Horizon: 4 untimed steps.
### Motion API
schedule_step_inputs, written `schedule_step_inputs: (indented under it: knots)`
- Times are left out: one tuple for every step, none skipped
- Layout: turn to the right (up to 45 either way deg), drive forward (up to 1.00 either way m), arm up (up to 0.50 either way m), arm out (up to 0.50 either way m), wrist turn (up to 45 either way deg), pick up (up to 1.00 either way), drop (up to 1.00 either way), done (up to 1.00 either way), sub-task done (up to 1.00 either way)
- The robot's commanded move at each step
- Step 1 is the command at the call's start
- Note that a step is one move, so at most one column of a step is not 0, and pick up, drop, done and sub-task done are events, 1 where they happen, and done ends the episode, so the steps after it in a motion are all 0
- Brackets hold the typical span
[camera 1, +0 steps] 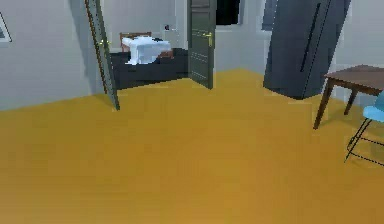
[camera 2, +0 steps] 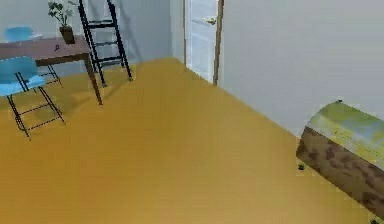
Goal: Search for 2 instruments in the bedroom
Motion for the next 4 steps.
schedule_step_inputs:
  knots:
    - [-6.0, 0.00, 0.00, 0.00, 0.0, 0.00, 0.00, 0.00, 0.00]
    - [0.0, 1.00, 0.00, 0.00, 0.0, 0.00, 0.00, 0.00, 0.00]
    - [0.0, 1.00, 0.00, 0.00, 0.0, 0.00, 0.00, 0.00, 0.00]
    - [0.0, 1.00, 0.00, 0.00, 0.0, 0.00, 0.00, 0.00, 0.00]
